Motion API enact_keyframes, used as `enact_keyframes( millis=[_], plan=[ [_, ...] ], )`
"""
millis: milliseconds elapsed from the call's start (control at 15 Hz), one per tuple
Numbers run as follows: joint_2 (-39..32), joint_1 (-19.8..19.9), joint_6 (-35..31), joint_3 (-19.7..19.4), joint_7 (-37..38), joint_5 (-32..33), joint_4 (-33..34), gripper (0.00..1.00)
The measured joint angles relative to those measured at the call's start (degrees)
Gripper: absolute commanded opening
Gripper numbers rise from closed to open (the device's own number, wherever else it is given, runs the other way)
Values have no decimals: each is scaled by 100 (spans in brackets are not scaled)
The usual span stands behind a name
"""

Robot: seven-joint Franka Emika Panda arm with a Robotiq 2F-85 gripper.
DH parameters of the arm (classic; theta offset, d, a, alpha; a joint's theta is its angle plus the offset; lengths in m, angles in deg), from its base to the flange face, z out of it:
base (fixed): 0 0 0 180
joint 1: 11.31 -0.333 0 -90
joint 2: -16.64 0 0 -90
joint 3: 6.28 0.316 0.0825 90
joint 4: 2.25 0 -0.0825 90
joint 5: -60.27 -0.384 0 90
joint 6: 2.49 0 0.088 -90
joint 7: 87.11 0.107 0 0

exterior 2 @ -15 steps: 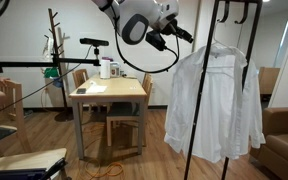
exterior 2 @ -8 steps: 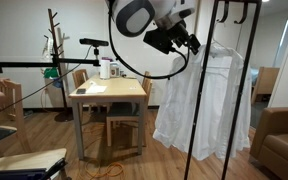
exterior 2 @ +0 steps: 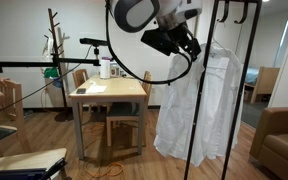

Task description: Move the hanger with the white shirt to the right outer hanger

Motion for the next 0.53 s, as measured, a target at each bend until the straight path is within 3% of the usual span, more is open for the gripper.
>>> enact_keyframes(
  millis=[267,333,533],
  plan=[
    [64,7,513,26,39,83,13,100],
    [17,220,726,166,190,422,-11,100],
    [-200,1390,1035,1034,785,1565,-257,100]
  ],
)
